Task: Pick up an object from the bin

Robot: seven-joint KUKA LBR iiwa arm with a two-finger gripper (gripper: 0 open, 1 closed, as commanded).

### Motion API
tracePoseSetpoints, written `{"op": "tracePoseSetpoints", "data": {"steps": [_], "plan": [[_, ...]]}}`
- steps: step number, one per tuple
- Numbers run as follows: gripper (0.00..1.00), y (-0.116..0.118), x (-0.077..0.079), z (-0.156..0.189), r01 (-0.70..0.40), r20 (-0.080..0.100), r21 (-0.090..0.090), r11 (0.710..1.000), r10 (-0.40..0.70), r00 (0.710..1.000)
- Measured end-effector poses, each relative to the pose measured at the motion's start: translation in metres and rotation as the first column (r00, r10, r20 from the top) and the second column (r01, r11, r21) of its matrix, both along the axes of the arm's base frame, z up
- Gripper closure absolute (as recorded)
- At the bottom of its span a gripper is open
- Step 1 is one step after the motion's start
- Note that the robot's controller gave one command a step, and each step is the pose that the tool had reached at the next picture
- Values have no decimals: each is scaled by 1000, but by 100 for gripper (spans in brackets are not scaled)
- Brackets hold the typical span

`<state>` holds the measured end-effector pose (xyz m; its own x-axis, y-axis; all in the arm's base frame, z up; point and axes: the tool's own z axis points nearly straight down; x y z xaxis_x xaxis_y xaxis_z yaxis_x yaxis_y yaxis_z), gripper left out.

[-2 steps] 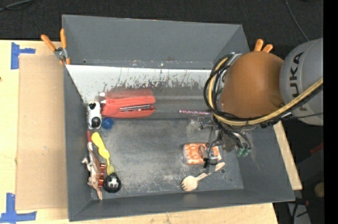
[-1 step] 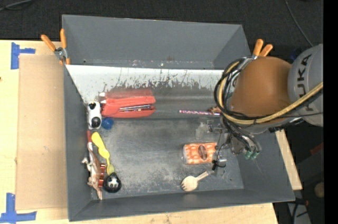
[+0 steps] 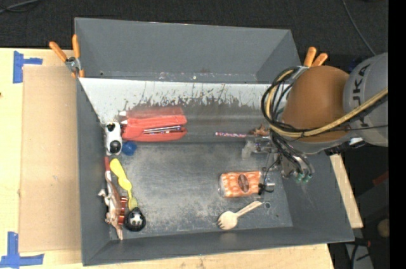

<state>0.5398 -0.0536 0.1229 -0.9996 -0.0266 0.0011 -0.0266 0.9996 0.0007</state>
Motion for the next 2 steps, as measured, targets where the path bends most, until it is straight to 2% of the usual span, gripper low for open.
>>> {"op": "tracePoseSetpoints", "data": {"steps": [1, 2], "plan": [[0, -19, 4, -48, 100, 1, 2, 995, -100, 995], [100, -33, -35, -54, -382, 1, 1, 924, 382, 924]]}}
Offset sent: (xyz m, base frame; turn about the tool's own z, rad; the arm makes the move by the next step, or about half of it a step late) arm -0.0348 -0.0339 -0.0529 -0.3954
